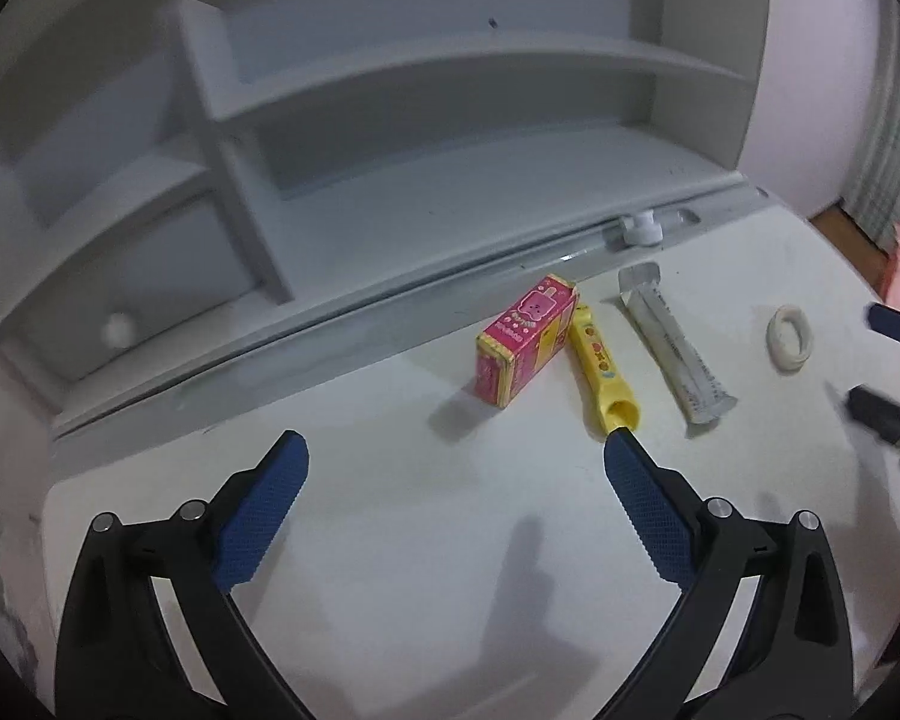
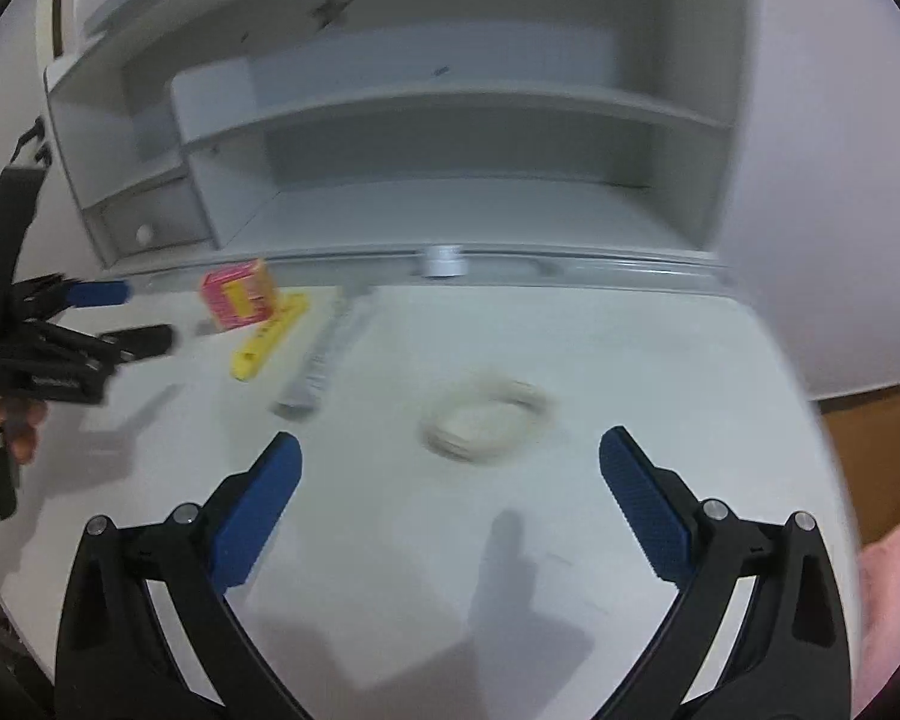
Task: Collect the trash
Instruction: 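Grasp the pink candy box with the left tool while the right tool grasps the white tube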
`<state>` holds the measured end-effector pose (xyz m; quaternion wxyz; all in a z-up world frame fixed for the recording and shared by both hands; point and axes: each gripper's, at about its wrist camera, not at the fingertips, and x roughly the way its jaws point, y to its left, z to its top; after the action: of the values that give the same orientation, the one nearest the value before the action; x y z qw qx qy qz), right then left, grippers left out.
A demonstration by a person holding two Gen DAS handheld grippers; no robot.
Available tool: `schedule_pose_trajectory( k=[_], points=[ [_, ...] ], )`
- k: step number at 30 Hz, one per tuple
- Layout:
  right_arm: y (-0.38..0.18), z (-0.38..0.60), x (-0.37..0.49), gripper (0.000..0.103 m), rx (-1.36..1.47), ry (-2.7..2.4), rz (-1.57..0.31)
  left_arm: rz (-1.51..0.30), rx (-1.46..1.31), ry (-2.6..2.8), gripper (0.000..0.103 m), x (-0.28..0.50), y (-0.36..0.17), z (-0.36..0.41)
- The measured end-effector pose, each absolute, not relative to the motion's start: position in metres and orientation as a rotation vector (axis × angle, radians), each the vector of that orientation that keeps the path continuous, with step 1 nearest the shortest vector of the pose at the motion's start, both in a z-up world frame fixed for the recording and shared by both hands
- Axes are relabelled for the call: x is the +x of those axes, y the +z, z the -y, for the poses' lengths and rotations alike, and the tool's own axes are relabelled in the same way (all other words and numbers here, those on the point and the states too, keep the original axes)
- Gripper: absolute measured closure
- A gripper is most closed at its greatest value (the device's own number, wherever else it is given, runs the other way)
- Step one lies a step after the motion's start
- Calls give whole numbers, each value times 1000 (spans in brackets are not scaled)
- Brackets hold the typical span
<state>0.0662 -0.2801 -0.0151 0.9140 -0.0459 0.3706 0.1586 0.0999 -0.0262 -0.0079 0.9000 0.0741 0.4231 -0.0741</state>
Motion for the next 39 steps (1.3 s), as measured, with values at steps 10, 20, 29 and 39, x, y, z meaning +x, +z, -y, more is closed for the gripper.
schedule_pose_trajectory(
  k=[10,20,29,39],
  points=[
    [-31,199,114,18,-264,354,-815,-897,164,-233,31,148,-28,38],
    [-40,197,123,79,-219,437,-879,-915,78,-234,87,151,-29,39],
    [-30,217,102,84,-170,483,-866,-887,54,-207,87,128,-14,45],
    [-21,230,88,84,-148,481,-849,-876,91,-227,87,113,-7,67]
  ],
)
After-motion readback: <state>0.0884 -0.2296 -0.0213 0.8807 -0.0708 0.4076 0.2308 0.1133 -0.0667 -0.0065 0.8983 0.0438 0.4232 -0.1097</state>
